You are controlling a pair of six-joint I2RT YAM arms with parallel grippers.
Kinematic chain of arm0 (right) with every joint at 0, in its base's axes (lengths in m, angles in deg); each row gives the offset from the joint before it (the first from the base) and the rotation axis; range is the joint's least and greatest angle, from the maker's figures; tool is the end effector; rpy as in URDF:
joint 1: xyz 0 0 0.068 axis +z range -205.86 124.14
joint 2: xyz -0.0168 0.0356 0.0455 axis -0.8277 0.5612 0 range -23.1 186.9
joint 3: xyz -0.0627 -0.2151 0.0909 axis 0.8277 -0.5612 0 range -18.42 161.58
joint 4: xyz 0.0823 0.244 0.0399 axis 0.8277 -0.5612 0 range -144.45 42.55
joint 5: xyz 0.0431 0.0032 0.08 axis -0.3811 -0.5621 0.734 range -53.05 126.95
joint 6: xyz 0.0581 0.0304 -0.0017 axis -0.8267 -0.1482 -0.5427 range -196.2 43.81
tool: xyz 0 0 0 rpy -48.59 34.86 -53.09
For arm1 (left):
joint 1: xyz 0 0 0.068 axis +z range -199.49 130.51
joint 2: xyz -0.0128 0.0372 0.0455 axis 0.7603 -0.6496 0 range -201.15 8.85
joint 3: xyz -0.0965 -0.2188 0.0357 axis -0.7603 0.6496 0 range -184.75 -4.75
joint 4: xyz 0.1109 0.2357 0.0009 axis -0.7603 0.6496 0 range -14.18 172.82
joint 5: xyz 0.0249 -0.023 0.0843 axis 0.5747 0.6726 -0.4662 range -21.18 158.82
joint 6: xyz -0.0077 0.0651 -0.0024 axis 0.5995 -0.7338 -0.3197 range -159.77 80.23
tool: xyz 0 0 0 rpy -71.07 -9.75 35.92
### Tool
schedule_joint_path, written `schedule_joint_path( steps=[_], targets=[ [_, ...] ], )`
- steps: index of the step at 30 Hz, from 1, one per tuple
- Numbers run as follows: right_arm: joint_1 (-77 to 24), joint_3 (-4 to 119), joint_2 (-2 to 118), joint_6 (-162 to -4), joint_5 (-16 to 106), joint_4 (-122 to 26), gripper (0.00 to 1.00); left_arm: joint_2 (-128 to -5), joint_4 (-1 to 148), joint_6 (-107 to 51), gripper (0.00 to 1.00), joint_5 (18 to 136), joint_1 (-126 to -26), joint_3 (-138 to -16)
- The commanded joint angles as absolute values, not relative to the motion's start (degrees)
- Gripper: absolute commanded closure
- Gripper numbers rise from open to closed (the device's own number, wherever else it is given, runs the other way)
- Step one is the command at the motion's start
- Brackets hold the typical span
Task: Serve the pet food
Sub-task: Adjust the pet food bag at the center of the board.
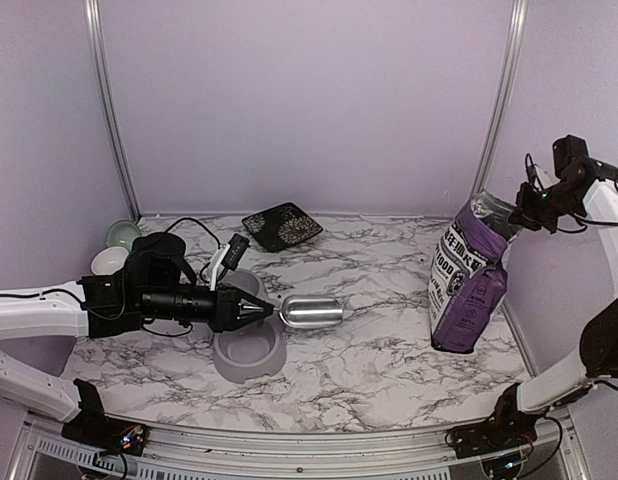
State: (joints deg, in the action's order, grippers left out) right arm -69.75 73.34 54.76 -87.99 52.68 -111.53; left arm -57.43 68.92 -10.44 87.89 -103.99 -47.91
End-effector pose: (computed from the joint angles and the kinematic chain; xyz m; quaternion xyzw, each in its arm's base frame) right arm 0.2684 -0.0519 0.3620 0.1615 0.9184 0.1224 0.3397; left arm 0.1562 -0.2479 0.2507 0.2689 0.7482 -0.4941 0.3519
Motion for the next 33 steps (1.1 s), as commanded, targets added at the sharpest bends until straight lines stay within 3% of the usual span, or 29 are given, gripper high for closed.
schedule_joint_path(
  steps=[1,10,20,33],
  targets=[
    [-65.42,82.15,53.11,-89.44,50.34,-110.34,1.00,-56.53,70.72,-11.03,1.00,85.81,-104.18,-49.19],
    [-58.07,87.42,54.68,-92.39,45.02,-111.46,1.00,-59.76,72.84,-10.00,1.00,81.80,-104.24,-49.14],
    [-46.79,87.49,57.36,-94.74,37.90,-110.81,1.00,-71.74,81.86,-4.92,1.00,70.31,-104.93,-57.20],
    [-44.27,83.88,56.27,-94.56,37.59,-108.79,1.00,-77.79,91.72,-1.65,1.00,60.34,-104.89,-61.55]
  ],
)
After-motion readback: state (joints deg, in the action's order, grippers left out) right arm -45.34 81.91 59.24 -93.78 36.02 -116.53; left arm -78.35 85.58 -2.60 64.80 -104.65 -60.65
